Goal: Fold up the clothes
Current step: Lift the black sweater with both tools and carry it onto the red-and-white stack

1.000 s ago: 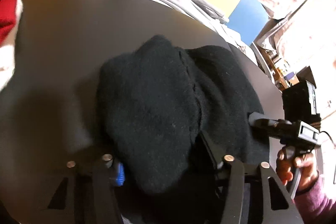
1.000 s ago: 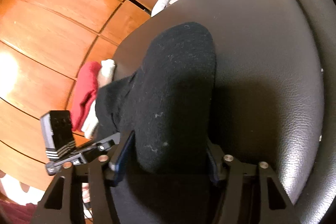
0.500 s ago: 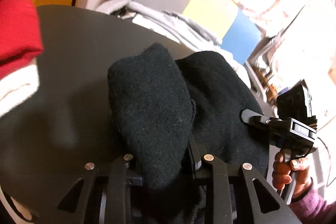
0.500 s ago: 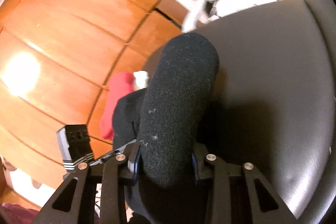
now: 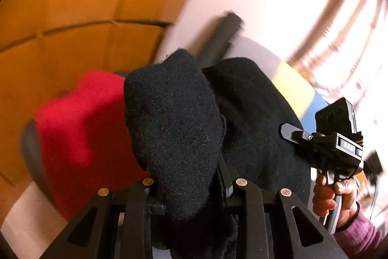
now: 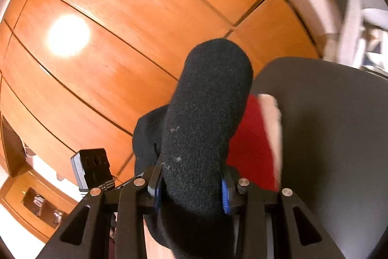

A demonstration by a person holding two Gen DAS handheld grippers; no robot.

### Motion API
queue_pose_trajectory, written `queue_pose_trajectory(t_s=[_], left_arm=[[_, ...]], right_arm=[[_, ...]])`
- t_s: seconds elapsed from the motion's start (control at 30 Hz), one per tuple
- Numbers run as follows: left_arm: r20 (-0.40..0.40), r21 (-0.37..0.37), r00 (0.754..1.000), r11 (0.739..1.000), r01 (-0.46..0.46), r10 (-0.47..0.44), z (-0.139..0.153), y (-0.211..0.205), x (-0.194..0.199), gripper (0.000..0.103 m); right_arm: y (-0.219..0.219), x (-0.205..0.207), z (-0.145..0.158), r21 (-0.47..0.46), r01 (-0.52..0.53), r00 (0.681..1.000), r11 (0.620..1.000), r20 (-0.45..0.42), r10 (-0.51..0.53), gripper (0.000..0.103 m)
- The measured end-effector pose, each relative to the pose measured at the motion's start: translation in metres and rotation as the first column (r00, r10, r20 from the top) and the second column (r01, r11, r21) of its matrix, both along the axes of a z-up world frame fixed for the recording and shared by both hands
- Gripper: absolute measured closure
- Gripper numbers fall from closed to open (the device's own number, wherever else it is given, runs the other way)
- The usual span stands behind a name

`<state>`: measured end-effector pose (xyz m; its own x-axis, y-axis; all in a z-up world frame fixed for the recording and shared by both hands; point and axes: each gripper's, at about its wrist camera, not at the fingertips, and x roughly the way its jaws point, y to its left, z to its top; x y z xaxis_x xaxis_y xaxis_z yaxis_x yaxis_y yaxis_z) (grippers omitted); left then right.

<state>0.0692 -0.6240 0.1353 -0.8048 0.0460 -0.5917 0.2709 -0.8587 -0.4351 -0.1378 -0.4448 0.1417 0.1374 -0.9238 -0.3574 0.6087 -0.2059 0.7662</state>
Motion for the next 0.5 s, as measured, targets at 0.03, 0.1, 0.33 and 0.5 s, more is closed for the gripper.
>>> queue_pose_trajectory(t_s=[0.03,0.1,0.33,0.5], left_arm=[[0.013,0.001,1.000,1.000,-0.018,0.018,-0.005,-0.013,-0.002,0.073],[0.040,0.002,0.998,0.998,-0.055,0.055,-0.015,-0.040,-0.007,0.073],[0.133,-0.001,0.974,0.983,-0.183,0.182,-0.049,-0.134,-0.024,0.071],[0.180,-0.007,0.954,0.970,-0.244,0.241,-0.080,-0.184,-0.038,0.053]], right_arm=[[-0.023,-0.008,-0.001,-0.003,-0.012,1.000,1.000,0.016,0.012,0.068],[-0.065,-0.021,-0.005,-0.001,-0.034,0.999,0.999,0.037,0.034,0.068],[-0.149,-0.031,-0.059,0.100,-0.079,0.997,0.992,0.022,0.077,0.068],[-0.150,-0.048,-0.118,0.164,-0.017,1.000,0.986,0.015,0.015,0.059]])
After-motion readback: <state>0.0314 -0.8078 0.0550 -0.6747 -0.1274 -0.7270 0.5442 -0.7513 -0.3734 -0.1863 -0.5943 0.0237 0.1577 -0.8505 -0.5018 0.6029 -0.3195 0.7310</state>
